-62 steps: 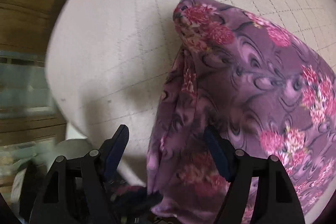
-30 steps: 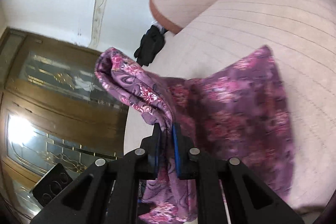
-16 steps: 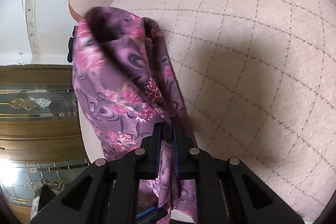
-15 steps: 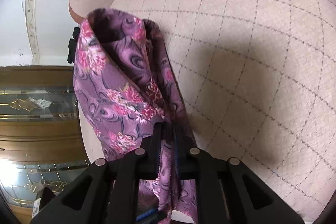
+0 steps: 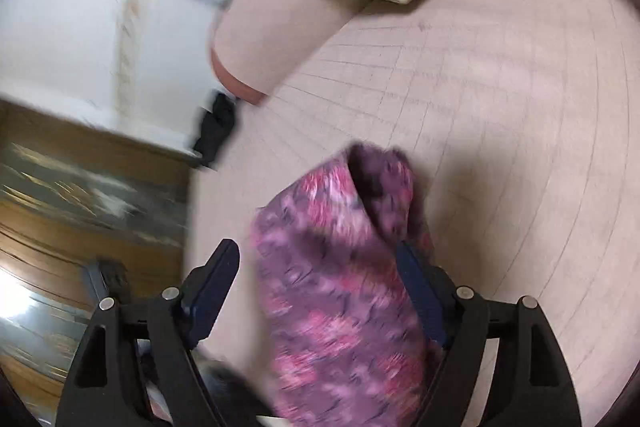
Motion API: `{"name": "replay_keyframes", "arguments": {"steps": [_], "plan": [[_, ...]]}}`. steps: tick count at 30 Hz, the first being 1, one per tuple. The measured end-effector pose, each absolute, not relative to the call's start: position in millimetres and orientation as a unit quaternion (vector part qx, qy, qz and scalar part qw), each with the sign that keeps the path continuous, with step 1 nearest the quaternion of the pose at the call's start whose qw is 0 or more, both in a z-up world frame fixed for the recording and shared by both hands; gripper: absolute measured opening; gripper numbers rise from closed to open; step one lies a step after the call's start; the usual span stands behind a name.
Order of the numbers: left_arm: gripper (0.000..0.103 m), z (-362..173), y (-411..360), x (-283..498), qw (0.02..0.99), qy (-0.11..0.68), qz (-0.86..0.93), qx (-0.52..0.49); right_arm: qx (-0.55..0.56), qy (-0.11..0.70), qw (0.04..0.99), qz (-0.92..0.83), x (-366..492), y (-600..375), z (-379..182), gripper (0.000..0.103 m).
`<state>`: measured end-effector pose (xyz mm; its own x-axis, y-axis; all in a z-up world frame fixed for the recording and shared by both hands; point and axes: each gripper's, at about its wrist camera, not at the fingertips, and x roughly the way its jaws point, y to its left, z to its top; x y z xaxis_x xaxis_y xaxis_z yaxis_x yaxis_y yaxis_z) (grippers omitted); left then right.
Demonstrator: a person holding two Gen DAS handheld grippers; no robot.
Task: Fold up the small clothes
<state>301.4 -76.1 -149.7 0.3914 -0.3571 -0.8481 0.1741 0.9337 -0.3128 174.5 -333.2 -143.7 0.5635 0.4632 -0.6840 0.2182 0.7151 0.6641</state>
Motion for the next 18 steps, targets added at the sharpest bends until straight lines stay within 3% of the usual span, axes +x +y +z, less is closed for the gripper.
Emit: {"name": "replay_keyframes", "arguments": {"steps": [2, 4, 5, 6, 7, 9, 11, 13, 15, 18], "plan": [[0.077, -170, -72, 318, 0.817, 0.544, -0.161, -0.106, 0.32, 0.482, 0.814, 0.051, 200, -329, -143, 0.076], [0.077, -190, -72, 332, 0.797, 0.559, -0.185, -0.132, 0.28, 0.492, 0.824, 0.012, 210, -326, -152, 0.047], [0.077, -195, -71, 336, 0.792, 0.562, -0.192, -0.144, 0.277, 0.484, 0.83, 0.012, 211, -324, -160, 0.038], [0.078, -201, -70, 339, 0.786, 0.565, -0.197, -0.157, 0.289, 0.475, 0.831, 0.02, 210, -328, -168, 0.018], [0.078, -207, -66, 346, 0.776, 0.567, -0.208, -0.183, 0.308, 0.474, 0.824, 0.025, 207, -332, -181, 0.006], [0.078, -214, -68, 349, 0.763, 0.569, -0.219, -0.214, 0.316, 0.489, 0.813, 0.016, 213, -341, -193, 0.006], [0.051, -223, -69, 355, 0.749, 0.572, -0.239, -0.235, 0.307, 0.488, 0.817, 0.012, 222, -346, -195, 0.006], [0.035, -216, -67, 350, 0.753, 0.563, -0.245, -0.239, 0.303, 0.49, 0.818, 0.002, 227, -349, -199, 0.006], [0.029, -197, -52, 340, 0.754, 0.538, -0.265, -0.267, 0.301, 0.484, 0.822, -0.005, 229, -347, -196, 0.005], [0.027, -194, -32, 333, 0.754, 0.511, -0.271, -0.31, 0.258, 0.448, 0.856, 0.008, 231, -334, -171, 0.005]]}}
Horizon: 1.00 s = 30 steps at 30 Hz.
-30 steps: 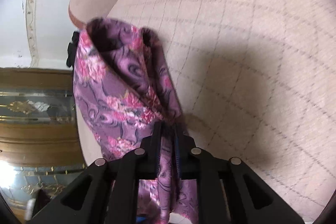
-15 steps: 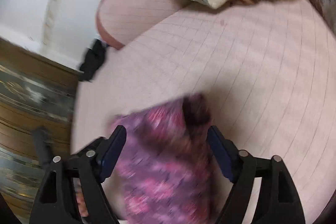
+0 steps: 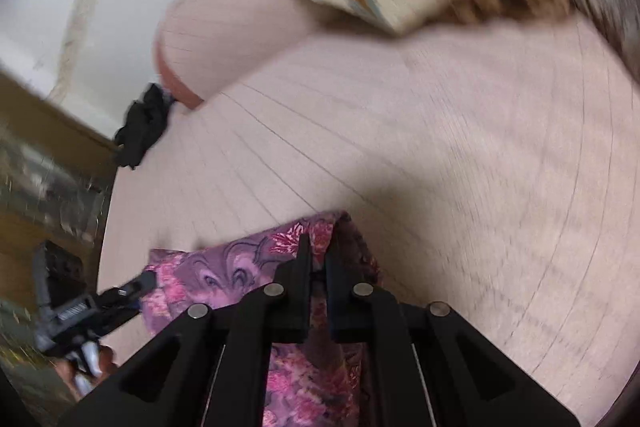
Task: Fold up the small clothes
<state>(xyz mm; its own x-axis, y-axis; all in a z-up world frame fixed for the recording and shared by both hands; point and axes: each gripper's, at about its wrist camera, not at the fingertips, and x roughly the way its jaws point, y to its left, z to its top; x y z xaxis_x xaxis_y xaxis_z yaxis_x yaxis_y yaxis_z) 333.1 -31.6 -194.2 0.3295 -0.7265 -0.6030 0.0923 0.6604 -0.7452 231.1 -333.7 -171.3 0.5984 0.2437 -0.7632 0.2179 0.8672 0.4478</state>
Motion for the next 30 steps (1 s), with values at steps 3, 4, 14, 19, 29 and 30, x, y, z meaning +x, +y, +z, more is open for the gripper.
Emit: {"name": "replay_keyframes", "arguments": {"steps": [3, 4, 14, 19, 29, 30], "plan": [[0.035, -228, -42, 343, 0.763, 0.544, -0.222, -0.269, 0.249, 0.479, 0.842, 0.001, 248, -329, -193, 0.006], [0.04, -231, -37, 342, 0.755, 0.541, -0.223, -0.294, 0.251, 0.502, 0.828, -0.008, 255, -330, -208, 0.009], [0.074, -166, -13, 226, 0.803, 0.516, -0.251, -0.163, 0.287, 0.489, 0.823, -0.003, 184, -346, -160, 0.064], [0.074, -189, -21, 172, 0.772, 0.554, -0.267, -0.159, 0.323, 0.52, 0.791, -0.002, 102, -324, -180, 0.063], [0.05, -224, -33, 138, 0.741, 0.59, -0.264, -0.179, 0.269, 0.606, 0.748, -0.037, 80, -288, -209, 0.017], [0.039, -223, -35, 137, 0.743, 0.589, -0.265, -0.174, 0.266, 0.611, 0.744, -0.045, 82, -287, -211, 0.004]]}}
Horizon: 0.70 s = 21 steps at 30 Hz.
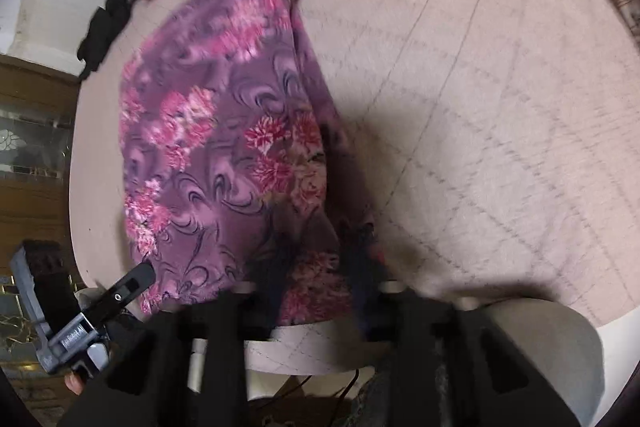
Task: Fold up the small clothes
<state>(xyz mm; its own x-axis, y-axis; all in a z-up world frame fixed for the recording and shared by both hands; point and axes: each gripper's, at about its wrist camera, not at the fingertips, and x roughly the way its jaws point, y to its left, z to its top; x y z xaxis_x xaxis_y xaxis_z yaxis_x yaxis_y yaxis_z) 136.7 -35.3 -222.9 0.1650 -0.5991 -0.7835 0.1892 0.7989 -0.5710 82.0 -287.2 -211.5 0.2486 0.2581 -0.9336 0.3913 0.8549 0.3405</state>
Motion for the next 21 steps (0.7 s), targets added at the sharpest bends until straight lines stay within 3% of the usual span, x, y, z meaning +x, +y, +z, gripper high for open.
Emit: {"name": "replay_keyframes", "arguments": {"steps": [3, 9, 11, 13, 14, 16, 19, 21], "plan": [[0.023, -209, -42, 125, 0.775, 0.557, -0.265, -0.134, 0.239, 0.606, 0.756, -0.065, 79, -280, -203, 0.004], [0.027, -209, -63, 110, 0.809, 0.532, -0.247, -0.023, 0.275, 0.616, 0.732, -0.098, 68, -290, -215, 0.008], [0.038, -203, -53, 115, 0.798, 0.541, -0.262, -0.045, 0.269, 0.603, 0.745, -0.097, 68, -289, -206, 0.02], [0.056, -195, -38, 124, 0.8, 0.54, -0.254, -0.064, 0.281, 0.555, 0.777, -0.092, 58, -293, -184, 0.063], [0.058, -191, -33, 128, 0.804, 0.535, -0.249, -0.071, 0.295, 0.526, 0.794, -0.074, 55, -296, -172, 0.069], [0.066, -183, -26, 143, 0.809, 0.529, -0.241, -0.087, 0.309, 0.483, 0.818, -0.036, 57, -299, -152, 0.076], [0.076, -178, -20, 180, 0.799, 0.535, -0.247, -0.116, 0.31, 0.477, 0.822, 0.001, 92, -305, -137, 0.077], [0.076, -180, -25, 210, 0.79, 0.544, -0.247, -0.139, 0.31, 0.48, 0.82, 0.019, 126, -310, -139, 0.077]]}}
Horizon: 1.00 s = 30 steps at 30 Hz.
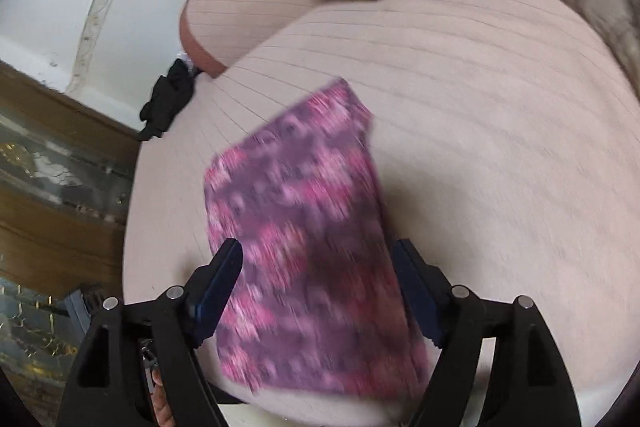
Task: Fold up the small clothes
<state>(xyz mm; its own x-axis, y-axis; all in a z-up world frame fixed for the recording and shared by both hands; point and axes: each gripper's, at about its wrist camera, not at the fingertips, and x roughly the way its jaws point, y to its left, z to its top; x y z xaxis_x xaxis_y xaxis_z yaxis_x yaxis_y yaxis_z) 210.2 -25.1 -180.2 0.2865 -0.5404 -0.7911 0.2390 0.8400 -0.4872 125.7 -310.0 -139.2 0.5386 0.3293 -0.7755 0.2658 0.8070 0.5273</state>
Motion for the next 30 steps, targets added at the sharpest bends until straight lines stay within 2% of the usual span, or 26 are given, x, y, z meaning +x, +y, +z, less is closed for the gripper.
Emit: {"name": "replay_keyframes", "arguments": {"steps": [5, 9, 11, 13, 14, 16, 17, 18, 19, 26, 30], "plan": [[0.076, -198, -38, 281, 0.775, 0.556, -0.233, -0.19, 0.302, 0.507, 0.807, 0.014, 198, -321, -168, 0.077], [0.077, -219, -53, 307, 0.754, 0.564, -0.263, -0.21, 0.301, 0.516, 0.802, 0.004, 218, -326, -199, 0.075], [0.078, -231, -56, 314, 0.742, 0.567, -0.274, -0.228, 0.3, 0.531, 0.792, 0.001, 224, -327, -210, 0.065], [0.077, -237, -52, 316, 0.736, 0.563, -0.278, -0.253, 0.327, 0.54, 0.775, 0.019, 229, -329, -221, 0.046], [0.077, -237, -52, 315, 0.735, 0.563, -0.277, -0.257, 0.344, 0.543, 0.765, 0.029, 229, -331, -227, 0.044], [0.052, -233, -57, 313, 0.735, 0.562, -0.283, -0.251, 0.355, 0.547, 0.757, 0.031, 231, -332, -234, 0.037], [0.05, -229, -59, 311, 0.742, 0.561, -0.278, -0.24, 0.351, 0.548, 0.759, 0.032, 231, -330, -234, 0.028], [0.041, -226, -59, 310, 0.743, 0.561, -0.277, -0.237, 0.348, 0.548, 0.76, 0.032, 230, -328, -233, 0.021], [0.036, -220, -57, 309, 0.741, 0.56, -0.283, -0.24, 0.35, 0.546, 0.761, 0.032, 230, -328, -232, 0.018], [0.033, -166, 3, 297, 0.743, 0.539, -0.297, -0.263, 0.331, 0.494, 0.802, 0.061, 224, -288, -179, 0.015], [0.033, -131, 44, 317, 0.769, 0.511, -0.282, -0.261, 0.336, 0.477, 0.806, 0.1, 244, -254, -150, 0.015]]}}
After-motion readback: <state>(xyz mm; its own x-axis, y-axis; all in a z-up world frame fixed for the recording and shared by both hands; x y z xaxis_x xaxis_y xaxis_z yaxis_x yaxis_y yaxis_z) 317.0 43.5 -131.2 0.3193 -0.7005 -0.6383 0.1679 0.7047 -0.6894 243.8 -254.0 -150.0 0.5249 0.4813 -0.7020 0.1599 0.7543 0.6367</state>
